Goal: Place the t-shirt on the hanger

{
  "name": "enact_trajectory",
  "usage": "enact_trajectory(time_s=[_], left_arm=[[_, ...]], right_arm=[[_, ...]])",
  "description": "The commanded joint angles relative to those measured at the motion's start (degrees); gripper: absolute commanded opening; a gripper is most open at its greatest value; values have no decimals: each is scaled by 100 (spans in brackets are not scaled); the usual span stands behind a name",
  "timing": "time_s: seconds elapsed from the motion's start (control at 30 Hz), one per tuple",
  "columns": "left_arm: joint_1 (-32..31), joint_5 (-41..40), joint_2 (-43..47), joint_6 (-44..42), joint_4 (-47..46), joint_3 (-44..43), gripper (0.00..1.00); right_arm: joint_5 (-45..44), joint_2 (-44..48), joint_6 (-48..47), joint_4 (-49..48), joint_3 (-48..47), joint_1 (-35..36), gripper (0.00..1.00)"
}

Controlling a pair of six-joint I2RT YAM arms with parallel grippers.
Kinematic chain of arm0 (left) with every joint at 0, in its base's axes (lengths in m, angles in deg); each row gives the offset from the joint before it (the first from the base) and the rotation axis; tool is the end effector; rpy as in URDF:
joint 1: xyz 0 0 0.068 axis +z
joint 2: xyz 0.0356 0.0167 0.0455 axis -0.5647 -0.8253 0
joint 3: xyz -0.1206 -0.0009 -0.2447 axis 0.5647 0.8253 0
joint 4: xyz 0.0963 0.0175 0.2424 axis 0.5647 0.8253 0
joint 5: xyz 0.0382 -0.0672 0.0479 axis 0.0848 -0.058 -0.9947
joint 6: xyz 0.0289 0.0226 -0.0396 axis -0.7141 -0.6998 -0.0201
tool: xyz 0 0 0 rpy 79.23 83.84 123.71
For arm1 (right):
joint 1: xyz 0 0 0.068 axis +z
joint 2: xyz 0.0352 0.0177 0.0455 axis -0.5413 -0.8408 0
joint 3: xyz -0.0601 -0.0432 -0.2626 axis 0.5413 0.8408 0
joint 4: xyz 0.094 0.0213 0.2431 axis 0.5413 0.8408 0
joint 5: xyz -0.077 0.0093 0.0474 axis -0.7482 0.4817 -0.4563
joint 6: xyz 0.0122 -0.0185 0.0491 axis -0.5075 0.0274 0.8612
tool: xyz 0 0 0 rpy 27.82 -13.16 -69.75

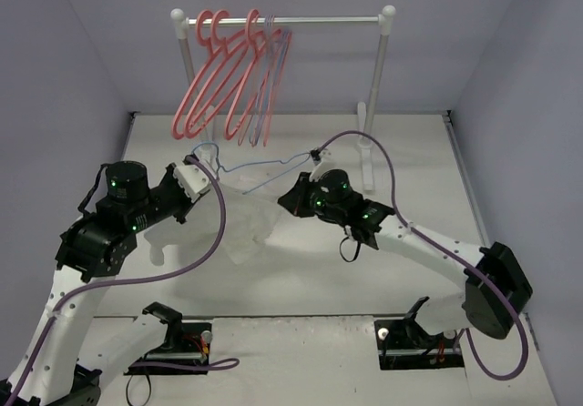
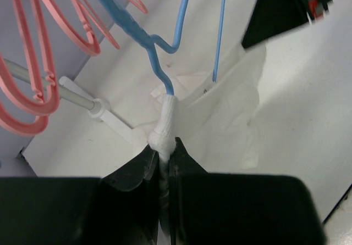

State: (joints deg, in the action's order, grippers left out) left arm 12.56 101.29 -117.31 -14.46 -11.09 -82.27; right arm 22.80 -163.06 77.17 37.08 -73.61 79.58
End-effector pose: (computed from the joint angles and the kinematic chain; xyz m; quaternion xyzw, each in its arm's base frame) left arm 0.1303 -0.0669 0.4391 0.4284 0.6779 -0.1356 0.5818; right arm 0.2160 0.2375 0.2897 -0.0919 0.7565 0.4828 0.4315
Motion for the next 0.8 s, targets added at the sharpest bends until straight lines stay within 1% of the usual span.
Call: enact_trajectory(time_s=[0.0, 0.1, 0.33, 0.67, 0.77], left_arm=[[-32, 282, 199, -167, -257, 126, 0], [-32, 355, 285, -213, -243, 358, 0], [-32, 200, 326, -309, -180, 579, 0], [-44, -230, 26, -666, 285, 503, 0], [-85, -382, -132, -703, 327, 417, 0]], right_arm=[[-104, 690, -772, 334, -191, -660, 0], [-65, 751, -1145, 771, -410, -964, 0], [-40, 873, -1737, 1160, -692, -1484, 0], [-37, 847, -2693, 1899, -1374, -2083, 0], [0, 828, -2871, 2102, -1682, -2141, 0]])
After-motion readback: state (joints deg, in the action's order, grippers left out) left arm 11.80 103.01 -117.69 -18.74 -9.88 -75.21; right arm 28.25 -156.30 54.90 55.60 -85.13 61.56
